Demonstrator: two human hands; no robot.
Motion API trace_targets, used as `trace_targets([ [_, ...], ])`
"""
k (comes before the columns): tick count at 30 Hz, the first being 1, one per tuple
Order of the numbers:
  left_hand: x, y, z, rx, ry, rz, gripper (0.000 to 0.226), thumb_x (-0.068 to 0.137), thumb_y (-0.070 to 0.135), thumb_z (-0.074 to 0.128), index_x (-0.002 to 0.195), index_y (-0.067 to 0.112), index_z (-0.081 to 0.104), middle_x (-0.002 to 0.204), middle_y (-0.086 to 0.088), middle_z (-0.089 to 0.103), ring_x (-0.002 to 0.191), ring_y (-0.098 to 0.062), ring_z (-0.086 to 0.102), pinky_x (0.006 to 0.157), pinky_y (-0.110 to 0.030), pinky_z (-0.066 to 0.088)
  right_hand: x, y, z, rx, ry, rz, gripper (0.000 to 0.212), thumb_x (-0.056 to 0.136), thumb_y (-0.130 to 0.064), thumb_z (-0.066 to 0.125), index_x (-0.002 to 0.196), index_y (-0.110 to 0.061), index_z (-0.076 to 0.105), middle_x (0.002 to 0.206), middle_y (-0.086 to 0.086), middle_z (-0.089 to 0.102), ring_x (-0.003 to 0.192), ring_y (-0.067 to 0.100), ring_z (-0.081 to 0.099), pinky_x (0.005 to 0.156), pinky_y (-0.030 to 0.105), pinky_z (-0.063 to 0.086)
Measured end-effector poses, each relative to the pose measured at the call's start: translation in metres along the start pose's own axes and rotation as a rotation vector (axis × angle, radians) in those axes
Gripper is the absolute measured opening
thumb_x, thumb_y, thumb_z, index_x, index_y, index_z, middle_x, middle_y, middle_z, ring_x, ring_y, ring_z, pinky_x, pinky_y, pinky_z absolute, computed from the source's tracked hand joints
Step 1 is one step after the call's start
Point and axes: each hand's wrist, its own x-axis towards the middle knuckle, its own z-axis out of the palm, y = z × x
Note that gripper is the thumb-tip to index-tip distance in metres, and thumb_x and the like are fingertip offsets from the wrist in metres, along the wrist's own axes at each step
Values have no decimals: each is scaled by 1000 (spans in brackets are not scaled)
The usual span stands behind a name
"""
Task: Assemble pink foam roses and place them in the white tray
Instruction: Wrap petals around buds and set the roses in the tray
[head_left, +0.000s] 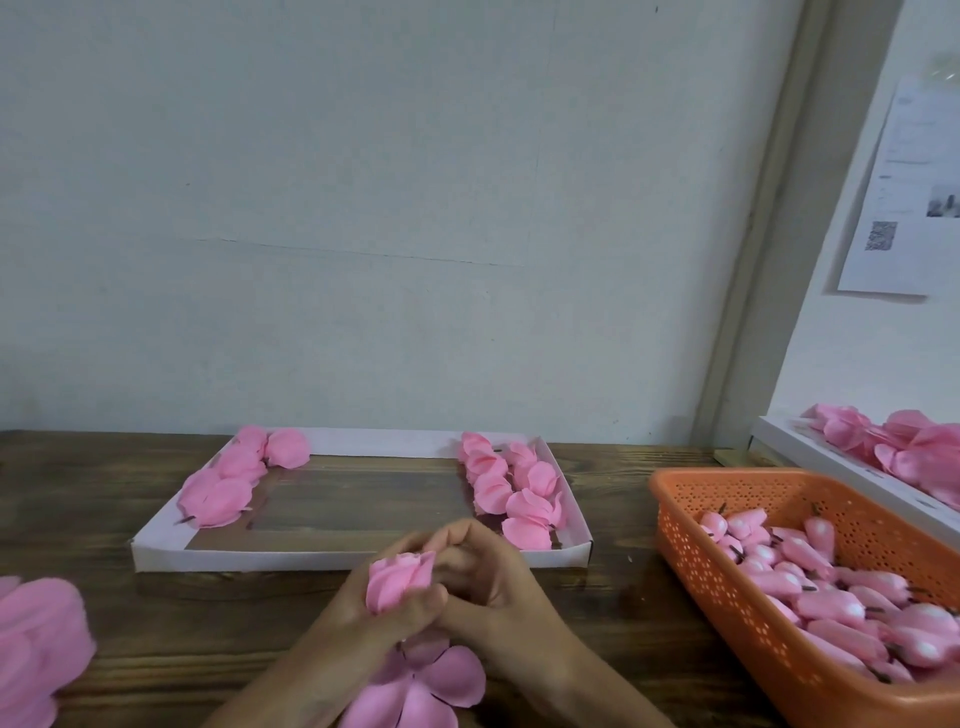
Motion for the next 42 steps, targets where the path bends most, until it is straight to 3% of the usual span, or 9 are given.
trace_targets([
  [4, 2, 8, 2, -229, -124, -133, 46, 93, 49, 72, 118, 10, 72, 107, -5, 79, 92, -14, 72, 73, -27, 55, 0, -4, 1, 0, 30, 28, 21, 89, -2, 77, 100, -17, 67, 108, 17, 74, 96, 28, 68, 77, 34, 59],
  [11, 7, 13, 9, -363, -139, -77, 68, 91, 56, 72, 145, 18, 56, 146, -21, 58, 135, -33, 58, 86, -42, 55, 0, -4, 4, 8, 66, -35, 26, 90, -11, 82, 100, -5, 59, 122, 14, 69, 99, 32, 66, 79, 42, 59],
  [14, 1, 19, 15, -368, -21, -83, 58, 94, 52, 70, 136, 14, 63, 133, -22, 67, 124, -31, 66, 85, -38, 56, 0, -1, 6, 60, 96, -43, 27, 92, -2, 77, 97, 5, 51, 126, 19, 67, 101, 38, 64, 85, 58, 52],
  [17, 0, 9, 14, -311, 208, -104, 56, 65, 45, 81, 110, 14, 71, 97, -2, 82, 90, -16, 79, 66, -26, 62, 0, 1, 13, 103, 94, -77, 9, 93, 8, 69, 97, 4, 62, 127, 21, 67, 99, 34, 66, 82, 43, 58],
  [20, 9, 13, 17, -178, 305, -29, 12, 87, 25, 76, 80, 32, 81, 79, -6, 80, 85, -38, 73, 66, -19, 59, -2, 2, 19, 143, 87, -58, 21, 88, 16, 69, 93, -3, 71, 111, 18, 75, 93, 24, 73, 82, 33, 59],
  [23, 10, 16, 18, -343, 211, 59, 10, 83, 14, 80, 89, 15, 73, 108, -25, 75, 106, -47, 67, 94, -41, 56, -4, 3, 21, 135, 85, -28, 35, 81, 21, 72, 90, -13, 71, 101, 11, 80, 94, 18, 76, 82, 28, 59],
  [28, 3, 15, 13, -343, 208, 73, 57, 50, 44, 103, 76, 15, 62, 82, -15, 61, 77, -23, 63, 62, -27, 54, -5, 8, 25, 69, 179, -49, 41, 74, 22, 76, 97, -2, 52, 107, 19, 76, 97, 26, 75, 74, 28, 59],
  [36, -1, 20, 18, -400, 238, 10, 29, 72, 6, 86, 78, 13, 59, 85, -21, 58, 76, -27, 62, 61, -30, 56, -8, 9, 36, 50, 216, -50, 36, 77, 10, 75, 104, 0, 52, 106, 16, 78, 96, 23, 72, 83, 30, 58],
  [42, -1, 26, 17, -506, 133, 4, 21, 78, 7, 73, 93, 2, 59, 129, -25, 69, 118, -39, 68, 79, -36, 61, -9, 9, 35, 115, 142, 40, 26, 90, 17, 60, 110, 4, 49, 113, 19, 77, 110, 27, 73, 98, 38, 56],
])
